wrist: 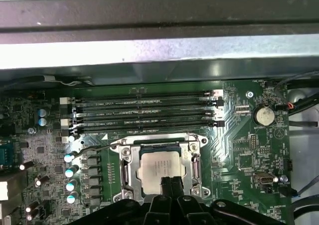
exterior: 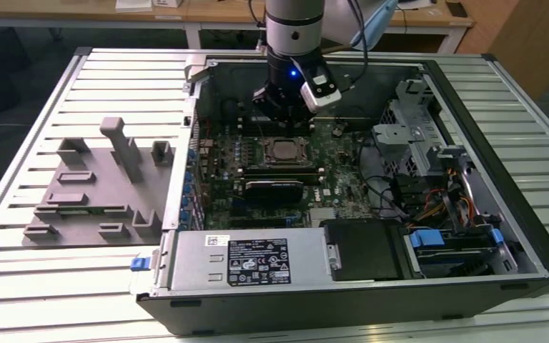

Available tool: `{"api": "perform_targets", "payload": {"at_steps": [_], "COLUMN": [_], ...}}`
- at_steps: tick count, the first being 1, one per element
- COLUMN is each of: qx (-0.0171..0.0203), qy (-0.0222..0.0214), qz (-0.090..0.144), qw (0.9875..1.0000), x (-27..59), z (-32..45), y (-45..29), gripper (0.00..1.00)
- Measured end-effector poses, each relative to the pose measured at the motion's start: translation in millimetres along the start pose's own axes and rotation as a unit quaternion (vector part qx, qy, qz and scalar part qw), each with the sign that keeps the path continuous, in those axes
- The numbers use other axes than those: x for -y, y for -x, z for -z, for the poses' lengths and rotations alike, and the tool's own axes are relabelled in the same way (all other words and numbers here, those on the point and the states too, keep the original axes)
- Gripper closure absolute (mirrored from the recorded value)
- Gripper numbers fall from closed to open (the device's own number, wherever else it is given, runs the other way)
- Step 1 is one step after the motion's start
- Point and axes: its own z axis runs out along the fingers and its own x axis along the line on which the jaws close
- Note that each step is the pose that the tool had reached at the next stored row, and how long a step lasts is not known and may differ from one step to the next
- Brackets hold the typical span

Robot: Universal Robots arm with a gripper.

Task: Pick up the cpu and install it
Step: 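Close the cpu cover, then install the first cpu locking lever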

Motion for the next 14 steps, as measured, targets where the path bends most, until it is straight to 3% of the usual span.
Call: {"api": "perform_targets", "payload": {"at_steps": [14], "qx": [0.0000], "qy": [-0.0001], "qz": [0.000], "qw": [1.0000], "x": [0.2], "z": [0.7], "y": [-1.9], "gripper": [0.89]}}
